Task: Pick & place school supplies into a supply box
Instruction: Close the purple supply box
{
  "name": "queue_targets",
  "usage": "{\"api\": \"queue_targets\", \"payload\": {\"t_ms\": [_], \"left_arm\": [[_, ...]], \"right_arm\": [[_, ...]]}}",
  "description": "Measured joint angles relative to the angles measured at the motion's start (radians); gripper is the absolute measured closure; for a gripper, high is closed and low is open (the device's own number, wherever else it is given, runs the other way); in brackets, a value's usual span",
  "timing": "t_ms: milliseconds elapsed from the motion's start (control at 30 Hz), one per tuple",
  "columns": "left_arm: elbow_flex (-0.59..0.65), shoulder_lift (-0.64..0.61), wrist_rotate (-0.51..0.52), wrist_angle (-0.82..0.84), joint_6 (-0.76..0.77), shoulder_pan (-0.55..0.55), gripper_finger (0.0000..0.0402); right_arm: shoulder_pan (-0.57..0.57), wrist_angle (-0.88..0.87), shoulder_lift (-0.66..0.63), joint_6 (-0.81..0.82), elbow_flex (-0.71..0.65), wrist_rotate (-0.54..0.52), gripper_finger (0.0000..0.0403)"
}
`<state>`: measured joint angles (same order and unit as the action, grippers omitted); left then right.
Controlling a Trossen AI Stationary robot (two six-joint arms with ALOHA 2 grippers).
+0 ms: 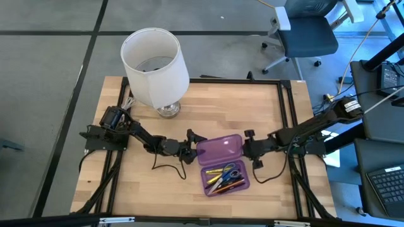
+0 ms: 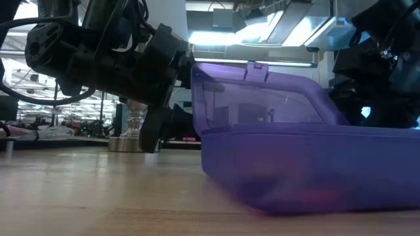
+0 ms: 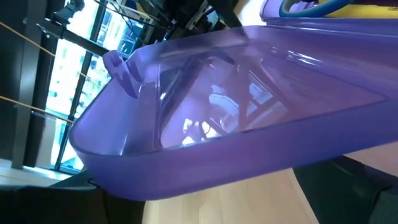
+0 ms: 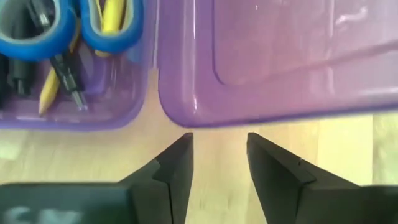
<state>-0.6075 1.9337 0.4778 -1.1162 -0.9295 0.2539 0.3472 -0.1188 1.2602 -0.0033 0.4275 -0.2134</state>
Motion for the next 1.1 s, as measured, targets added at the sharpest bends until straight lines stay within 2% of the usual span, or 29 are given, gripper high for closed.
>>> {"api": "queue_targets", "payload": {"t_ms": [200,367,667,1100], "left_arm": [[0.000,0.000,0.000,-0.005,0.000,0.000,0.0051],[0.000,0.000,0.000,-0.021,-0.006,0.009,0.0051],[-0.007,0.000,0.000,-0.092,-0.131,0.052,0.0051],[-0.132,0.000,0.019,-0.093,-0.310,0.132,0.0051]], "right_arm": [[0.033,-0.143,-0.033,0.056,0.050,-0.021,0.0249],[0.060,-0.216,-0.160,0.098,0.050,0.035,0.0249],[0.089,-0.305,-0.385,0.131,0.050,0.024,0.0249],[0.088,-0.314,-0.423,0.160,0.049,0.022,0.0249]]}}
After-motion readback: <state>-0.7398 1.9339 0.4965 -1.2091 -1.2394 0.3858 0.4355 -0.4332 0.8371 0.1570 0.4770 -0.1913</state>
